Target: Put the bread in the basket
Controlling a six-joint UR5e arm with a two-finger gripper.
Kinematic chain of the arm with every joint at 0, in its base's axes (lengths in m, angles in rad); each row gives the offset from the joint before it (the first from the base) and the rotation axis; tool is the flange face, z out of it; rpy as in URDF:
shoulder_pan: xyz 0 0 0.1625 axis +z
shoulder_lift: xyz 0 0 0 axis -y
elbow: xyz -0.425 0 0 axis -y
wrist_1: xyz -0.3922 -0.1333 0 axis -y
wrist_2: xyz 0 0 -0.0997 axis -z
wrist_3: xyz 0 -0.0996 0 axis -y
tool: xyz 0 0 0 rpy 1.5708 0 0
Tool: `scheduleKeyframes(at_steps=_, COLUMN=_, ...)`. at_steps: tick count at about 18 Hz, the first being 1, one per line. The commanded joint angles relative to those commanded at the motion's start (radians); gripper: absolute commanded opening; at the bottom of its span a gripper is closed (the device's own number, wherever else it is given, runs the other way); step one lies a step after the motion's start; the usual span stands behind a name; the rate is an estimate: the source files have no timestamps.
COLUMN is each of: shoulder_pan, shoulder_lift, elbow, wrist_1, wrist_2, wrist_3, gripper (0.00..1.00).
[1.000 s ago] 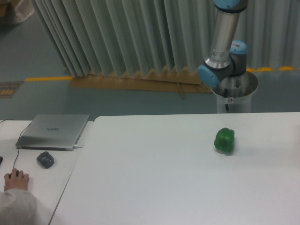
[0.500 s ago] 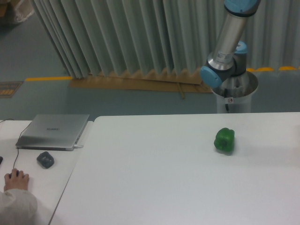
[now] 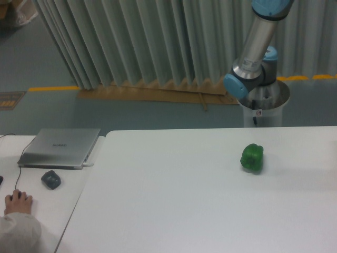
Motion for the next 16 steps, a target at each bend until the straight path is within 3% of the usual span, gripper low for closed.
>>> scheduleKeyframes(at_steps=16, shoulder_pan=0.002, shoulder_lift=-0.015, elbow=0.005, wrist_1=0.002, wrist_2=0.000, wrist_3=-0.002, gripper=1.00)
